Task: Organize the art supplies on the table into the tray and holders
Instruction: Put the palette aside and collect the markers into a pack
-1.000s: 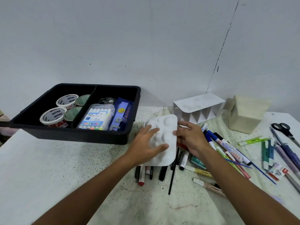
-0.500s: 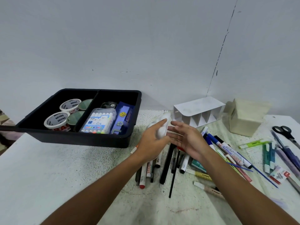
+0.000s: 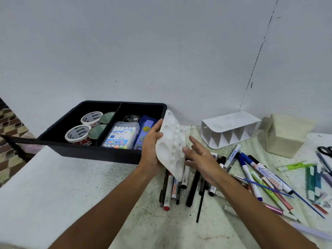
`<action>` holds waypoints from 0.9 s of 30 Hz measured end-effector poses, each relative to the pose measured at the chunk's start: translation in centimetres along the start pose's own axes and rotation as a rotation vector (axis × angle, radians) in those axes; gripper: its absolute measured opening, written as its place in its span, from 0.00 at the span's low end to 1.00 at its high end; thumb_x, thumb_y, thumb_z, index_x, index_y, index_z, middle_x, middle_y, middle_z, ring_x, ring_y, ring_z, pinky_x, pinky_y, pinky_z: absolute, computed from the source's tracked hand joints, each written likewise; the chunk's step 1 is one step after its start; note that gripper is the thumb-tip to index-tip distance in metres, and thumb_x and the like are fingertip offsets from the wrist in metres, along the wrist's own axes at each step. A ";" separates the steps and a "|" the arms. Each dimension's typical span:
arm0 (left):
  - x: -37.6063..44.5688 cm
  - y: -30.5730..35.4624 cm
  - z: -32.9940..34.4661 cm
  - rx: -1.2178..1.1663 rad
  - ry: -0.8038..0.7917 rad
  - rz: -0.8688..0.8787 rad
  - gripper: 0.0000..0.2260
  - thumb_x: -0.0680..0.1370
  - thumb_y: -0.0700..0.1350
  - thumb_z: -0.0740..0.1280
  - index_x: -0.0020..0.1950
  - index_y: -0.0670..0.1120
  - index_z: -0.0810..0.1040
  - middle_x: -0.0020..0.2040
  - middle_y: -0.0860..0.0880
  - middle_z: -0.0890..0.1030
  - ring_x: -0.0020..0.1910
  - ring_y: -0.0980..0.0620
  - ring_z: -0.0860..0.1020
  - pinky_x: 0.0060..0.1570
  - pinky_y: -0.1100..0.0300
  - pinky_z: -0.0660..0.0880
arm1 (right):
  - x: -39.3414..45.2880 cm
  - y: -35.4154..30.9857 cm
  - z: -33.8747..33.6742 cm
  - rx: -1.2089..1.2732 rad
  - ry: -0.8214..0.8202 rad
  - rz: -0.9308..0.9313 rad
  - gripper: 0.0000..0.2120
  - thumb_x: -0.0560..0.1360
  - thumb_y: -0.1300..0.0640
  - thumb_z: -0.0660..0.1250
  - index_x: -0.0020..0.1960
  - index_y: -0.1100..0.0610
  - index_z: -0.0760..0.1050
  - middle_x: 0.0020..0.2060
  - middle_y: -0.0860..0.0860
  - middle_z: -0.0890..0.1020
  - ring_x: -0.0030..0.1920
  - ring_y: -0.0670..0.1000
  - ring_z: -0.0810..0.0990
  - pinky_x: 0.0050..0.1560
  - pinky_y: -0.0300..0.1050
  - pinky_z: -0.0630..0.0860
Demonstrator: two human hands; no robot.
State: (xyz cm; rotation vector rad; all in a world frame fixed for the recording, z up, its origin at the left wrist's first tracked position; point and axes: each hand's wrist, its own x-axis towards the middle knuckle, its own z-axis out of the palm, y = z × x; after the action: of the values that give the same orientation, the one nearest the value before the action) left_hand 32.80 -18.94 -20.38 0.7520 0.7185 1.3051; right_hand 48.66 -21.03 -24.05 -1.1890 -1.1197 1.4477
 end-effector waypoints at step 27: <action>1.7 11.6 -9.8 0.491 -0.081 -0.163 0.31 0.74 0.31 0.67 0.74 0.50 0.63 0.59 0.44 0.82 0.54 0.43 0.81 0.38 0.52 0.81 | 5.4 -5.3 4.7 0.054 -0.076 -0.011 0.38 0.67 0.73 0.71 0.74 0.57 0.64 0.48 0.53 0.85 0.46 0.51 0.85 0.38 0.45 0.80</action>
State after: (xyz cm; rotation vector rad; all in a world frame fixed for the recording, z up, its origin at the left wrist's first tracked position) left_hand 18.44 -15.24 -16.57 1.1073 1.0286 0.9511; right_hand 43.93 -15.26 -19.08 -1.0966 -1.1298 1.5167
